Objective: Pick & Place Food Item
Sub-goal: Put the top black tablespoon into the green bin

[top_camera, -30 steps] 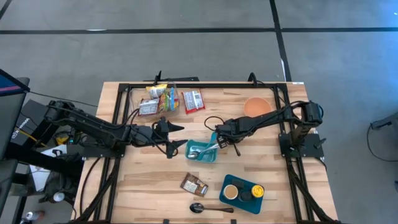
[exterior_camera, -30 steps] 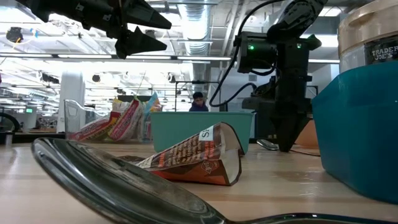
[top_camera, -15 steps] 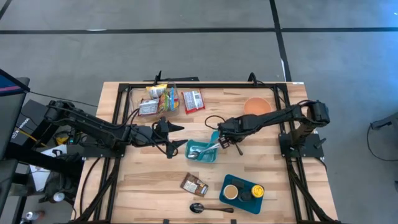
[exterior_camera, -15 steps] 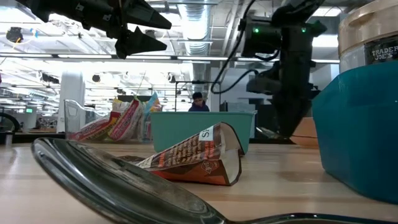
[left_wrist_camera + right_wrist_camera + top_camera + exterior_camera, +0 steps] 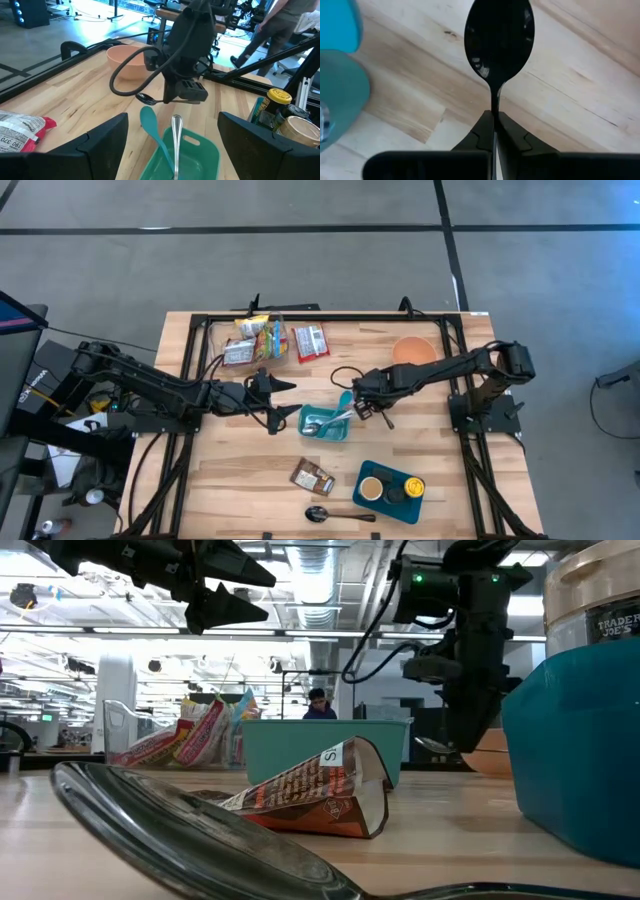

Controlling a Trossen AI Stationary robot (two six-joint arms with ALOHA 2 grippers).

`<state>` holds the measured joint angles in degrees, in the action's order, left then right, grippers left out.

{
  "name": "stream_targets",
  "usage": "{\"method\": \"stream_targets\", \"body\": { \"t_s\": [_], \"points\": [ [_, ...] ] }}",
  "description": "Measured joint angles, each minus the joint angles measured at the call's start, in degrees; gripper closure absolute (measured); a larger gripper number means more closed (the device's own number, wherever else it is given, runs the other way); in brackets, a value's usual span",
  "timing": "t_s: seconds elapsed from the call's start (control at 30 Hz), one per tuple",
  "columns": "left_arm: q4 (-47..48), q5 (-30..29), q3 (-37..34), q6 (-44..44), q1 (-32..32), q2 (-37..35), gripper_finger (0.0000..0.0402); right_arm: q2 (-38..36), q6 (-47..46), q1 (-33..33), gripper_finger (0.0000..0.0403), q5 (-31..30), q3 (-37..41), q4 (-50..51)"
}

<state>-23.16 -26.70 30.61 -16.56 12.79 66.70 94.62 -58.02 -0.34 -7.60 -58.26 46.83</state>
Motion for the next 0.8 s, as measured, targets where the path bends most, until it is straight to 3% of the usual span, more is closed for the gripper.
{"method": "stream_targets", "body": {
  "t_s": [0.8],
  "points": [
    [0.0,0.0,0.0,0.0,0.0,0.0,0.0101,-0.2,4.7,0.0,0.0403,0.0,-0.2,2.4]
  ]
}}
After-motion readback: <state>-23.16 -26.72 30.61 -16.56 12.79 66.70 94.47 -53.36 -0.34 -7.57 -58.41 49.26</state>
